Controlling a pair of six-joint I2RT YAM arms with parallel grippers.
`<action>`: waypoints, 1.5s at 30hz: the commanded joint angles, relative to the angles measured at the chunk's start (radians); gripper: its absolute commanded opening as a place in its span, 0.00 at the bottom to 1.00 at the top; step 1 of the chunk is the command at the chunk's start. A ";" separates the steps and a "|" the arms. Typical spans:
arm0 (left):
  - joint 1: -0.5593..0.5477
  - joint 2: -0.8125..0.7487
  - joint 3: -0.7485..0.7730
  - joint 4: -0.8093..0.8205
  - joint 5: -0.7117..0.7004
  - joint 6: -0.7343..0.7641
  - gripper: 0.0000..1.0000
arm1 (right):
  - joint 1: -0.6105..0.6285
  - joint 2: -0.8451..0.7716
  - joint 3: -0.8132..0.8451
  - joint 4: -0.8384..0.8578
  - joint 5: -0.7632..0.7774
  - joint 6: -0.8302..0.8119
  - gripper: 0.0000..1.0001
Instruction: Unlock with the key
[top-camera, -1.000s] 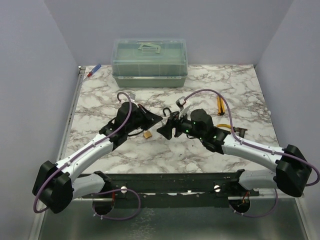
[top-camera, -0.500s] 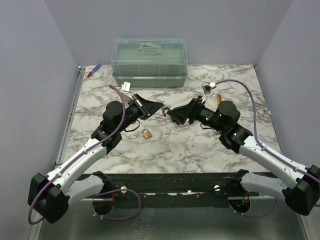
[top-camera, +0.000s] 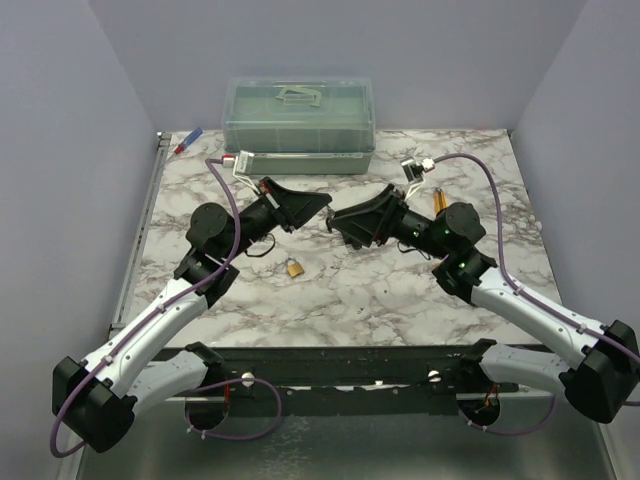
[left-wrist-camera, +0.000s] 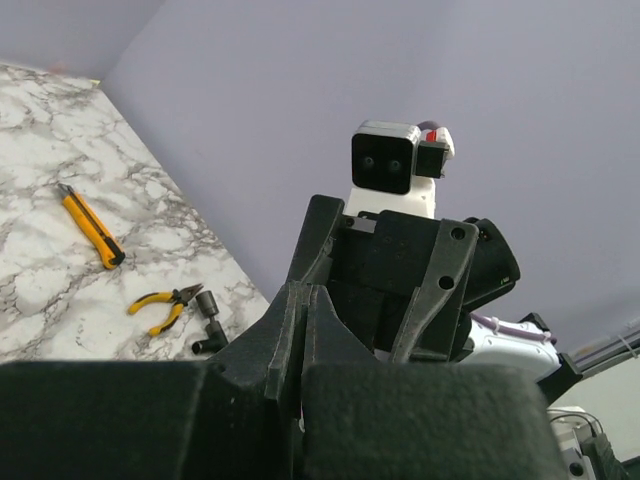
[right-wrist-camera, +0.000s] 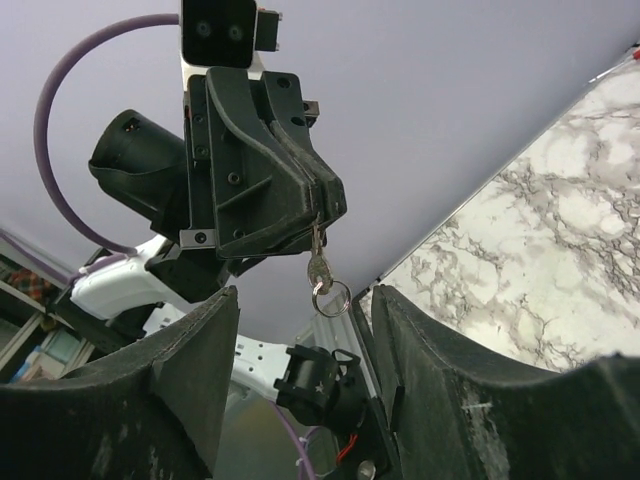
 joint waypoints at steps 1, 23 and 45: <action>0.003 -0.016 0.023 0.049 0.033 0.011 0.00 | -0.005 0.009 -0.023 0.124 -0.024 0.040 0.60; 0.003 -0.013 -0.007 0.103 0.023 -0.016 0.00 | -0.005 0.093 -0.012 0.234 -0.020 0.073 0.47; 0.003 -0.006 -0.030 0.117 -0.002 -0.016 0.00 | -0.005 0.098 0.006 0.271 -0.034 0.084 0.17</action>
